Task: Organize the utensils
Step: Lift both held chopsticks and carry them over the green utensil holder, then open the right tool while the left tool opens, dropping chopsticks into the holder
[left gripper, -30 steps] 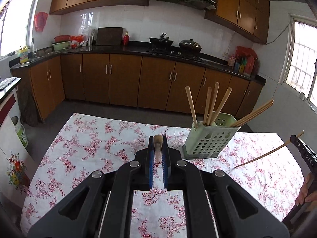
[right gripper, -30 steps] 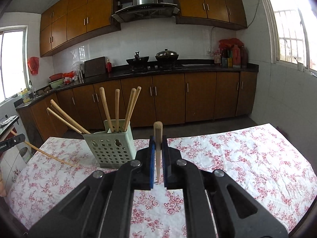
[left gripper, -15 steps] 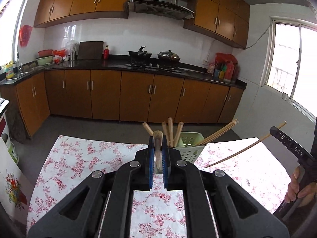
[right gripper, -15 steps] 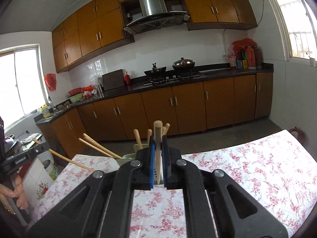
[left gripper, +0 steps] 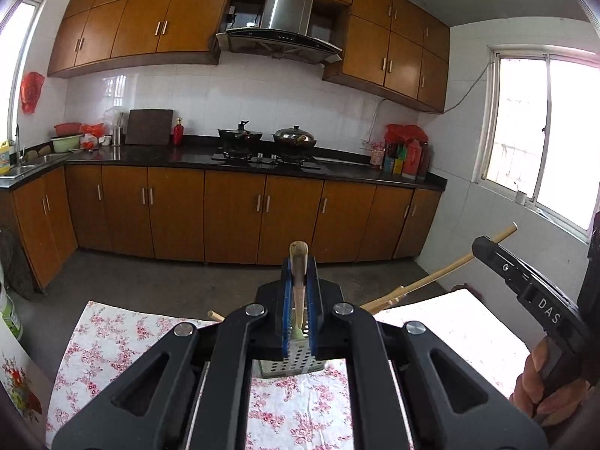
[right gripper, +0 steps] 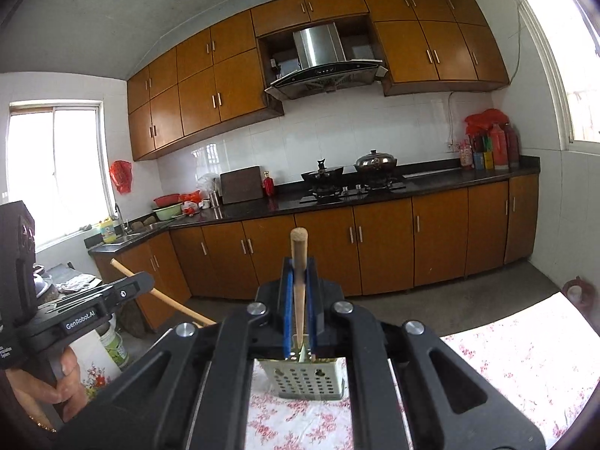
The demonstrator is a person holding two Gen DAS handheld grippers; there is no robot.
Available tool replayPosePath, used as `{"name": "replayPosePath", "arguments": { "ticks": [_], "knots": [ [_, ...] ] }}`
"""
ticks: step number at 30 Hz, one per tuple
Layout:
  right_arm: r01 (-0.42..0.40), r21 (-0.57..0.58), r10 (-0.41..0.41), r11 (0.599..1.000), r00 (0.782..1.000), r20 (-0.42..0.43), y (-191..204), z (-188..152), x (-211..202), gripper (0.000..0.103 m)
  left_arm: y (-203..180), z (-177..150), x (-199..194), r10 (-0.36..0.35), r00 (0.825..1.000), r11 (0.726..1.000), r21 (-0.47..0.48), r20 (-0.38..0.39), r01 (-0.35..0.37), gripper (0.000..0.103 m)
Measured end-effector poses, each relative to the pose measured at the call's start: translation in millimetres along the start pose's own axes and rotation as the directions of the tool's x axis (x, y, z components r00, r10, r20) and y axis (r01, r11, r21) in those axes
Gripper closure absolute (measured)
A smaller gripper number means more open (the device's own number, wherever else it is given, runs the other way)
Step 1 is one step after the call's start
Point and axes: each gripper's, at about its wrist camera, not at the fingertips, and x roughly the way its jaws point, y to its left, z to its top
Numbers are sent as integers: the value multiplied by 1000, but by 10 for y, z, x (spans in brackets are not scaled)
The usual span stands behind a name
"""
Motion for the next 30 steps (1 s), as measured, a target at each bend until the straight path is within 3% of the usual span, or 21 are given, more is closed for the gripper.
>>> {"name": "replayPosePath", "arguments": {
  "ticks": [13, 17, 24, 30],
  "knots": [
    [55, 17, -51, 998, 984, -168, -82, -177, 936, 94, 140, -110, 555, 27, 994, 999, -33, -102, -31, 96],
    [63, 28, -58, 998, 987, -152, -132, -253, 894, 82, 166, -167, 675, 16, 991, 998, -56, -135, -24, 96],
    [90, 57, -84, 994, 991, -103, -285, -293, 624, 65, 250, -128, 441, 3, 996, 995, -96, -87, -11, 94],
    [106, 53, -102, 993, 992, -76, -312, -532, 220, 37, 360, -306, 25, 31, 999, 994, -106, -32, -35, 61]
  ]
}}
